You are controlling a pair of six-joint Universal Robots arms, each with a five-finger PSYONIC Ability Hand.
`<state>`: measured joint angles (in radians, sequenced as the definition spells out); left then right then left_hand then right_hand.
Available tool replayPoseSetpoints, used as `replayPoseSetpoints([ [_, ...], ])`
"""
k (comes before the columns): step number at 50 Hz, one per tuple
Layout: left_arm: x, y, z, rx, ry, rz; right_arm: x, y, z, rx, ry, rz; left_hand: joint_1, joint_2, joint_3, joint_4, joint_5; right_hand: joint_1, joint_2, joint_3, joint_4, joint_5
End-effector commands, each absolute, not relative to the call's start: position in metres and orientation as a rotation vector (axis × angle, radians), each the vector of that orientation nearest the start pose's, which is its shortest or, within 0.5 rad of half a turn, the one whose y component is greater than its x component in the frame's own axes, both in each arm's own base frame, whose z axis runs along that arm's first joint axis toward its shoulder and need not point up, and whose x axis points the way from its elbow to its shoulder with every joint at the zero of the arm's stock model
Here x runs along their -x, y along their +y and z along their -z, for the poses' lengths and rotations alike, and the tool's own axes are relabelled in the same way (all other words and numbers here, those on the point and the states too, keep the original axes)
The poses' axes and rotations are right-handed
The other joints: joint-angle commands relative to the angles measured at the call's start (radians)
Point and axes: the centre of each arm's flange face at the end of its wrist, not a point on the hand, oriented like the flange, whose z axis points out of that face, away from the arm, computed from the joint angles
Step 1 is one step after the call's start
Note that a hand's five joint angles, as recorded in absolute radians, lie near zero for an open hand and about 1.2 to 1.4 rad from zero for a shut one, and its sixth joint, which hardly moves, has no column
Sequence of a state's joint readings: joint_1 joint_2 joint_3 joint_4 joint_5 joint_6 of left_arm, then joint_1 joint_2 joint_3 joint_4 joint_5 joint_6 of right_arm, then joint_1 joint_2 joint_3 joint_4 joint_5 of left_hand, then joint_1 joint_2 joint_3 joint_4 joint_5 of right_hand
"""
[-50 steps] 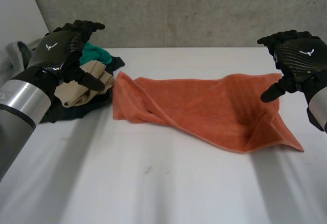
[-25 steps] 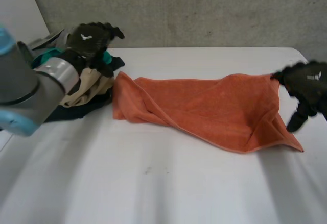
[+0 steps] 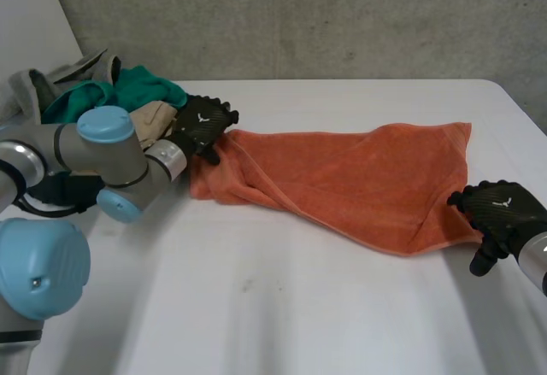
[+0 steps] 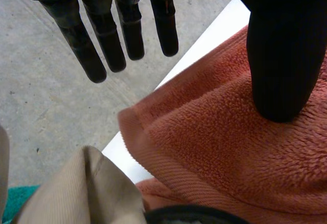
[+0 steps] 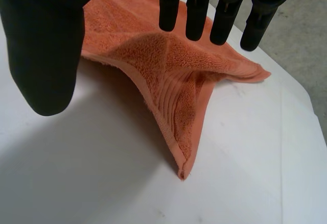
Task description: Fold the laundry.
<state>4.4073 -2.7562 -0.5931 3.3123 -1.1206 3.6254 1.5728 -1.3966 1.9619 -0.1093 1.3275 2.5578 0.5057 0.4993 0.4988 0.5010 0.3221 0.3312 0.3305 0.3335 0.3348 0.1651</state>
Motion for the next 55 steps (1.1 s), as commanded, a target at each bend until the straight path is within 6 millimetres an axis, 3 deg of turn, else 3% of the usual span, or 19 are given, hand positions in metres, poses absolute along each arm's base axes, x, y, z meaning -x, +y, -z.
replayPoseSetpoints([
  [1, 0.321, -0.444, -0.108, -1.382, 1.946, 2.334, -0.155, -0.277, -0.149, 0.998, 2.542, 1.764, 0.128, 0.134, 0.135, 0.132, 0.137, 0.135, 0.136, 0.133, 0.132, 0.127],
  [8, 0.323, -0.447, -0.099, -1.385, 1.944, 2.334, -0.157, -0.284, -0.135, 1.006, 2.552, 1.725, 0.224, 0.231, 0.231, 0.229, 0.233, 0.408, 0.408, 0.405, 0.404, 0.399],
  [9, 0.323, -0.446, -0.099, -1.389, 1.945, 2.334, -0.157, -0.285, -0.134, 1.006, 2.552, 1.725, 0.262, 0.269, 0.269, 0.267, 0.271, 0.539, 0.540, 0.537, 0.536, 0.531],
  [11, 0.327, -0.443, -0.099, -1.399, 1.944, 2.337, -0.157, -0.289, -0.136, 1.004, 2.550, 1.744, 0.444, 0.450, 0.451, 0.449, 0.453, 1.064, 1.064, 1.061, 1.060, 1.055],
  [13, 0.330, -0.440, -0.101, -1.410, 1.942, 2.340, -0.156, -0.291, -0.138, 1.001, 2.549, 1.758, 0.640, 0.647, 0.647, 0.645, 0.649, 1.065, 1.066, 1.063, 1.061, 1.057],
  [14, 0.334, -0.435, -0.102, -1.419, 1.947, 2.335, -0.156, -0.292, -0.139, 1.000, 2.547, 1.767, 0.888, 0.894, 0.895, 0.893, 0.897, 1.065, 1.066, 1.063, 1.061, 1.057],
  [16, 0.340, -0.429, -0.107, -1.434, 1.930, 2.337, -0.155, -0.295, -0.142, 0.995, 2.540, 1.780, 0.891, 0.897, 0.897, 0.895, 0.900, 1.065, 1.066, 1.063, 1.061, 1.057],
  [20, 0.337, -0.422, -0.134, -1.418, 1.861, 2.319, -0.155, -0.303, -0.165, 0.993, 2.495, 1.892, 0.891, 0.897, 0.897, 0.895, 0.900, 1.065, 1.066, 1.063, 1.061, 1.057],
  [25, 0.326, -0.415, -0.199, -1.273, 1.695, 2.328, -0.159, -0.305, -0.232, 0.997, 2.370, 2.100, 0.891, 0.897, 0.897, 0.895, 0.900, 1.065, 1.066, 1.063, 1.061, 1.057],
  [29, 0.314, -0.400, -0.238, -1.198, 1.652, 2.351, -0.160, -0.302, -0.256, 1.006, 2.374, 2.085, 0.891, 0.897, 0.897, 0.895, 0.900, 1.065, 1.066, 1.063, 1.061, 1.057],
  [32, 0.307, -0.387, -0.245, -1.206, 1.672, 2.333, -0.160, -0.296, -0.262, 1.015, 2.409, 2.016, 0.891, 0.897, 0.897, 0.895, 0.900, 1.065, 1.066, 1.063, 1.061, 1.057],
  [34, 0.302, -0.374, -0.242, -1.227, 1.714, 2.304, -0.159, -0.288, -0.258, 1.022, 2.470, 1.907, 0.891, 0.897, 0.897, 0.895, 0.900, 0.915, 0.916, 0.913, 0.911, 0.906],
  [36, 0.302, -0.366, -0.238, -1.253, 1.736, 2.292, -0.158, -0.283, -0.252, 1.014, 2.507, 1.838, 0.891, 0.897, 0.897, 0.895, 0.900, 0.446, 0.447, 0.444, 0.442, 0.437],
  [38, 0.302, -0.364, -0.233, -1.275, 1.742, 2.293, -0.157, -0.275, -0.239, 1.021, 2.546, 1.750, 0.891, 0.897, 0.897, 0.895, 0.900, 0.324, 0.324, 0.321, 0.320, 0.315],
  [40, 0.303, -0.365, -0.228, -1.287, 1.747, 2.298, -0.156, -0.271, -0.228, 1.020, 2.559, 1.712, 0.631, 0.638, 0.638, 0.636, 0.640, 0.215, 0.216, 0.213, 0.212, 0.207],
  [41, 0.304, -0.368, -0.214, -1.308, 1.782, 2.289, -0.157, -0.267, -0.219, 1.021, 2.562, 1.705, 0.371, 0.377, 0.378, 0.376, 0.380, 0.101, 0.102, 0.099, 0.098, 0.093],
  [45, 0.314, -0.376, -0.175, -1.375, 1.870, 2.251, -0.157, -0.261, -0.195, 1.024, 2.539, 1.739, 0.152, 0.159, 0.159, 0.157, 0.161, 0.077, 0.078, 0.075, 0.073, 0.068],
  [49, 0.317, -0.384, -0.153, -1.394, 1.908, 2.221, -0.151, -0.262, -0.175, 0.992, 2.551, 1.759, 0.004, 0.011, 0.011, 0.009, 0.013, 0.086, 0.086, 0.083, 0.082, 0.077],
  [55, 0.319, -0.387, -0.145, -1.395, 1.920, 2.217, -0.149, -0.266, -0.151, 0.999, 2.525, 1.682, 0.001, 0.008, 0.008, 0.006, 0.010, 0.091, 0.092, 0.089, 0.088, 0.083],
])
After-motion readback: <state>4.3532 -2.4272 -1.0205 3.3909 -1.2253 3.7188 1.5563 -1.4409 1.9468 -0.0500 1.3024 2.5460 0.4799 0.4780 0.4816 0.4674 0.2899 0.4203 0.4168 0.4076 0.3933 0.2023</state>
